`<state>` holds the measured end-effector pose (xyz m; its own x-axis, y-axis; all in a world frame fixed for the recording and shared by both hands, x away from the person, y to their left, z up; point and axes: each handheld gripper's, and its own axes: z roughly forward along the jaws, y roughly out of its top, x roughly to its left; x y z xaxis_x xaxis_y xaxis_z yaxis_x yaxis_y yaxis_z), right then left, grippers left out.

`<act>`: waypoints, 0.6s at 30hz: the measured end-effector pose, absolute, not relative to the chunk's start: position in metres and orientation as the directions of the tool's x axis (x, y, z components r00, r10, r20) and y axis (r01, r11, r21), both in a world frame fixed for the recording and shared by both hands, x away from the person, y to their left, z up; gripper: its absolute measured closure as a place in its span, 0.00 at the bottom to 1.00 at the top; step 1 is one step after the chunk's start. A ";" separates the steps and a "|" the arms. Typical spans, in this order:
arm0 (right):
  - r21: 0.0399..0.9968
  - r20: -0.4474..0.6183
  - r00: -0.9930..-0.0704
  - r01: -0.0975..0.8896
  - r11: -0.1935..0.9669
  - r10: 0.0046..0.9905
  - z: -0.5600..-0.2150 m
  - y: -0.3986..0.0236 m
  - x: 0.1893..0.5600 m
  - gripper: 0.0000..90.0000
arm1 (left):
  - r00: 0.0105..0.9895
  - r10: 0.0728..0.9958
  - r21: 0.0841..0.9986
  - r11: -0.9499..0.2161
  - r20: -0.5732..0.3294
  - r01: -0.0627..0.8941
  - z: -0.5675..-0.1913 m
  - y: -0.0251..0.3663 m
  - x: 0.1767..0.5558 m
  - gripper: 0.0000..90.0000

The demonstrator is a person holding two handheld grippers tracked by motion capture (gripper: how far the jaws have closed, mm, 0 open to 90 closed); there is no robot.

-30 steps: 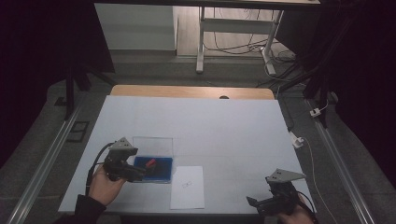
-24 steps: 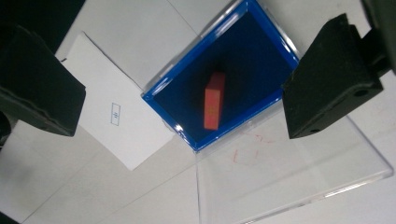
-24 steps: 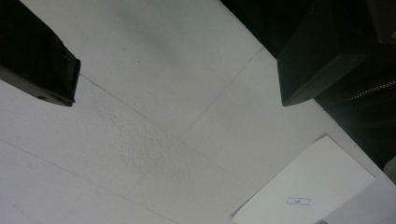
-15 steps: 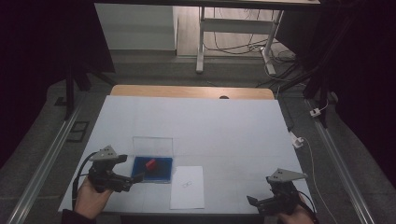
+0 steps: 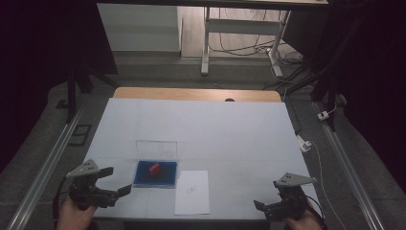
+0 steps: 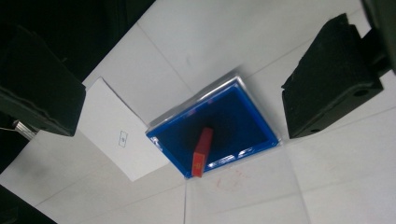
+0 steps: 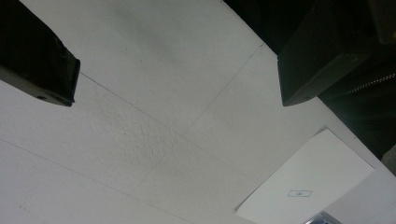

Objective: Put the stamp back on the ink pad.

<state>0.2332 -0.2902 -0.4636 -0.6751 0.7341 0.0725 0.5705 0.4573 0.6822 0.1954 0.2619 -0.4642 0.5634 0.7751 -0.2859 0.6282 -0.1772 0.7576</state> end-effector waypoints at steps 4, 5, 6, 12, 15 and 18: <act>0.685 0.071 -0.673 0.570 0.455 0.736 -0.464 -0.290 0.233 0.00 | 0.553 0.783 0.757 -0.169 -0.287 0.632 -0.466 0.269 0.188 0.00; 0.685 0.071 -0.673 0.570 0.454 0.736 -0.464 -0.290 0.233 0.00 | 0.550 0.785 0.757 -0.168 -0.285 0.632 -0.466 0.271 0.186 0.00; 0.684 0.075 -0.673 0.571 0.453 0.736 -0.463 -0.290 0.233 0.00 | 0.545 0.788 0.757 -0.163 -0.285 0.633 -0.466 0.272 0.184 0.00; 0.686 0.075 -0.672 0.572 0.451 0.737 -0.463 -0.290 0.233 0.00 | 0.525 0.798 0.748 -0.148 -0.296 0.647 -0.472 0.280 0.176 0.00; 0.685 0.070 -0.673 0.570 0.455 0.737 -0.463 -0.290 0.233 0.00 | 0.520 0.804 0.737 -0.162 -0.287 0.656 -0.475 0.282 0.173 0.00; 0.684 0.069 -0.674 0.569 0.457 0.736 -0.463 -0.290 0.233 0.00 | 0.512 0.816 0.727 -0.177 -0.268 0.663 -0.477 0.282 0.171 0.00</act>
